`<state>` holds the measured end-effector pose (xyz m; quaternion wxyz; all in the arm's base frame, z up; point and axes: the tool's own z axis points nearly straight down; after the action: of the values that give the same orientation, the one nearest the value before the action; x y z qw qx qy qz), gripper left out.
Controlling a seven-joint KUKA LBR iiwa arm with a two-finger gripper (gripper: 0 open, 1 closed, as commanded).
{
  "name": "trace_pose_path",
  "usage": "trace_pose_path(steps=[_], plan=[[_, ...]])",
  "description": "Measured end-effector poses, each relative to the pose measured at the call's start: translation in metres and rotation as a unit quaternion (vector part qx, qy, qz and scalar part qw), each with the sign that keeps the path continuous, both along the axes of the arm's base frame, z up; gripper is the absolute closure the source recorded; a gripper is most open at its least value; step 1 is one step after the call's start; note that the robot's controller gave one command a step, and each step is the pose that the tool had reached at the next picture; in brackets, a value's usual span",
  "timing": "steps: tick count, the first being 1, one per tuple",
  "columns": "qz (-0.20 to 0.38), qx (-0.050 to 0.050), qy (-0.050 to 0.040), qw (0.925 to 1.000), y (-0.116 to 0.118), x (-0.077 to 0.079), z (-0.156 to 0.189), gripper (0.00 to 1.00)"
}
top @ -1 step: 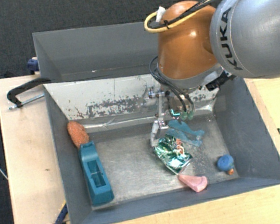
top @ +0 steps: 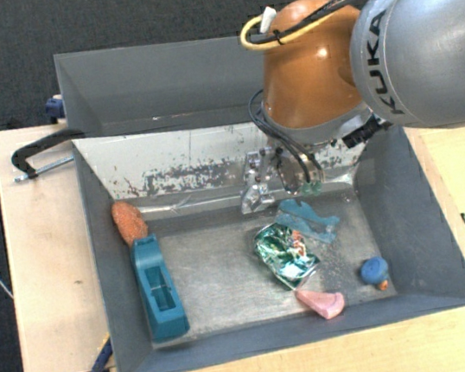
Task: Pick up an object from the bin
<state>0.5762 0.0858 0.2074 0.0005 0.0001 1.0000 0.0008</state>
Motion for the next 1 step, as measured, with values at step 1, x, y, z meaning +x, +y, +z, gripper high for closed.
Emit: trace_pose_path(steps=[1], plan=[[0.0, 0.0, 0.0, 1.0, 0.0, 0.0, 0.0, 1.0]])
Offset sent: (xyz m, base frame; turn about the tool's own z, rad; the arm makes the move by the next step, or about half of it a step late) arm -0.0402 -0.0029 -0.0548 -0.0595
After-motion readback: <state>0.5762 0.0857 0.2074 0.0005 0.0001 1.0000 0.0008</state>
